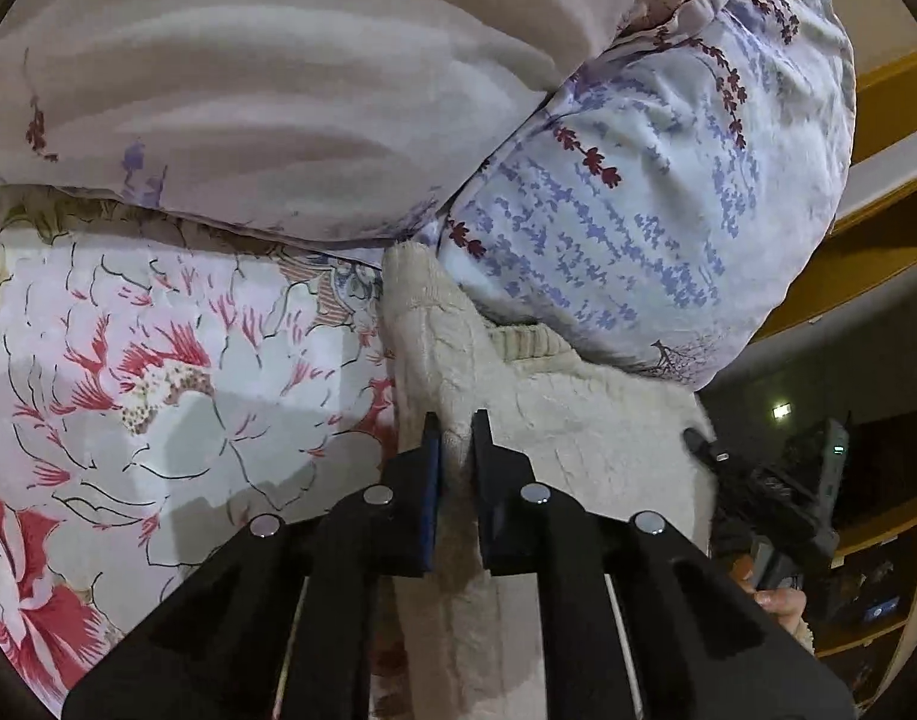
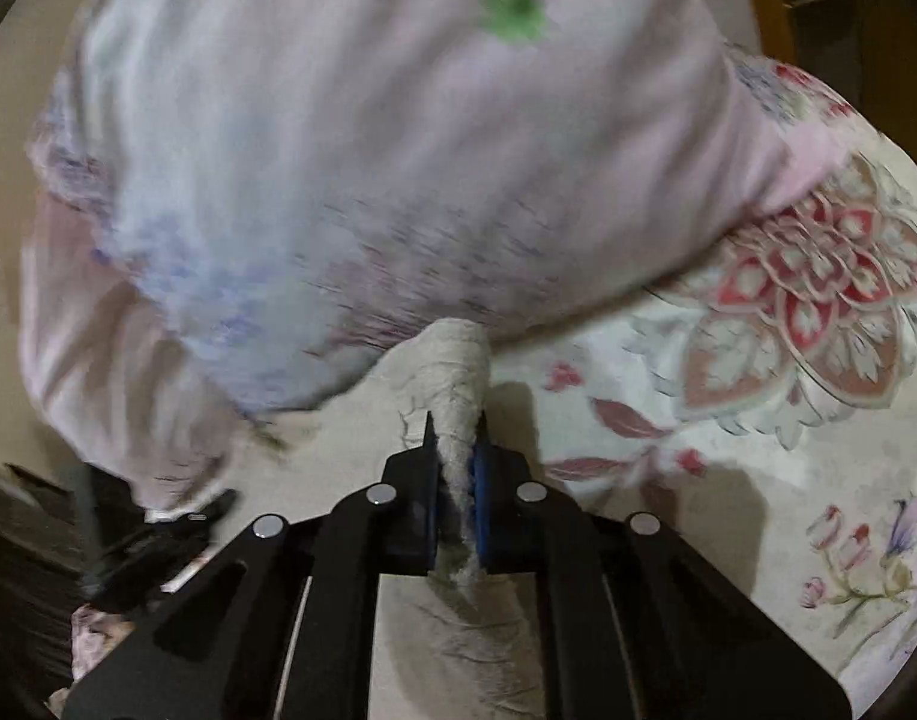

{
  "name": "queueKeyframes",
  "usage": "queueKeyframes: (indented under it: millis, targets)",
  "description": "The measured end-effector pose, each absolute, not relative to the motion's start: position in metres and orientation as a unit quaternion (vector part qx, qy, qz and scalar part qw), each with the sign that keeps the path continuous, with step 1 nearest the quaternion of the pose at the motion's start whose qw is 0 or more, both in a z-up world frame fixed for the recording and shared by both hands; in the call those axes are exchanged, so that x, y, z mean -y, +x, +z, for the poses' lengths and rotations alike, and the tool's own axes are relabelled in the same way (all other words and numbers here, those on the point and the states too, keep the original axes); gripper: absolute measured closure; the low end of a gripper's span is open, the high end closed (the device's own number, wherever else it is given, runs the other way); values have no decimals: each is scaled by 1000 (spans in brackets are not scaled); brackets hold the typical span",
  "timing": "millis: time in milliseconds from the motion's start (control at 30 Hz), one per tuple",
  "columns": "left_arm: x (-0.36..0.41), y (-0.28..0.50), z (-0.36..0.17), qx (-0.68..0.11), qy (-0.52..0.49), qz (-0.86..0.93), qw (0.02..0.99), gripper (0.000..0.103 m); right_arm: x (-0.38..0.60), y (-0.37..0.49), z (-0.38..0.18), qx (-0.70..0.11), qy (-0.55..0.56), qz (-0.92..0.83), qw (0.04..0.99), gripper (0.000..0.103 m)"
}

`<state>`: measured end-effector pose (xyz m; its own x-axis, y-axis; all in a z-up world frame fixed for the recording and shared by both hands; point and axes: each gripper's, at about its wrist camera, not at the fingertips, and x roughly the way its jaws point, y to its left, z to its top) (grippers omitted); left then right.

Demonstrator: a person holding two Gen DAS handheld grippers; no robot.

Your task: Fold small clothes

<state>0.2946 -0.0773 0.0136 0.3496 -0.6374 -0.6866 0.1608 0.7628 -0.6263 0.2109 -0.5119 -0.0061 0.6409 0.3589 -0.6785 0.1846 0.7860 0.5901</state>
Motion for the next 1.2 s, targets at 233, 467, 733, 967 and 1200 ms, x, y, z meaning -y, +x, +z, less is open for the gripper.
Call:
queueKeyframes:
  millis: [233, 467, 733, 967, 1200]
  targets:
    - [78, 290, 2, -514, -206, -240, 797, 93, 503, 216, -38, -462, 320, 2, 827, 92]
    - [69, 289, 24, -506, -231, -276, 784, 35, 523, 210, -17, -458, 363, 44, 810, 29]
    - [86, 255, 49, -514, -135, -310, 789, 9, 544, 183, -30, -486, 407, 101, 766, 22]
    - [129, 242, 28, -546, -49, -276, 789, 7, 524, 182, -51, -495, 422, 121, 749, 22]
    - [160, 240, 12, -554, -9, -264, 790, 7, 500, 193, -51, -501, 412, 143, 747, 25]
